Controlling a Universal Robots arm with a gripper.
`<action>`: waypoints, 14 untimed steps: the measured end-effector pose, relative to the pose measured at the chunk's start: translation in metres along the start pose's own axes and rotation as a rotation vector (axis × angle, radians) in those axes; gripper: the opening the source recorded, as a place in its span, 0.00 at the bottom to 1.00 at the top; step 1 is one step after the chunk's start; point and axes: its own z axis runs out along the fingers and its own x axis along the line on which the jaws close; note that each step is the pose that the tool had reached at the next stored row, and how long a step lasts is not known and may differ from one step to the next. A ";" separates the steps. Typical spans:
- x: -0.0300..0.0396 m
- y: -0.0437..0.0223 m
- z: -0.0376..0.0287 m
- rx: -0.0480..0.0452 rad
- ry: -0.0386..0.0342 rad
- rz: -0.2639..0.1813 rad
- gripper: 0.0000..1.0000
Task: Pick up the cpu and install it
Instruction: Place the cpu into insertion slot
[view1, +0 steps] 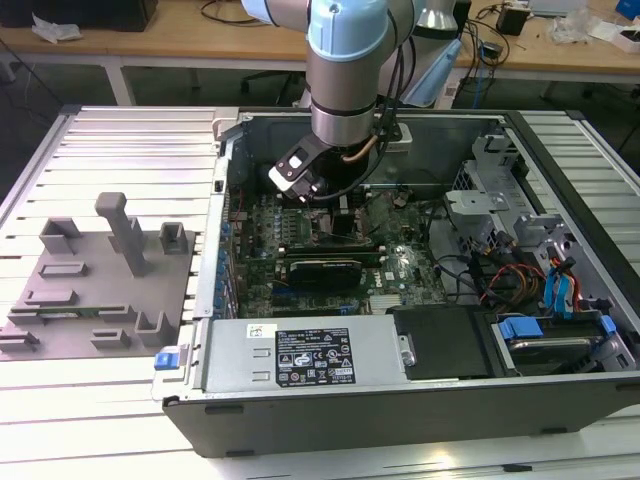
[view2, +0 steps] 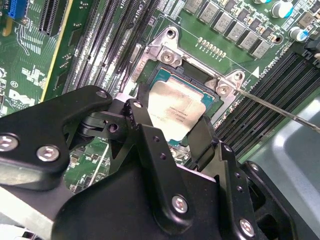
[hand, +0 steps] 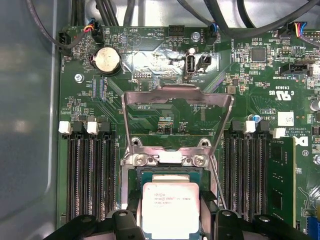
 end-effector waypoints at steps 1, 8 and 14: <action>0.0000 0.0000 0.0002 -0.0001 -0.0001 0.000 0.55; 0.0003 0.0001 0.0011 -0.0011 0.0016 0.000 0.55; 0.0002 0.0004 0.0007 -0.0001 0.0001 0.000 0.62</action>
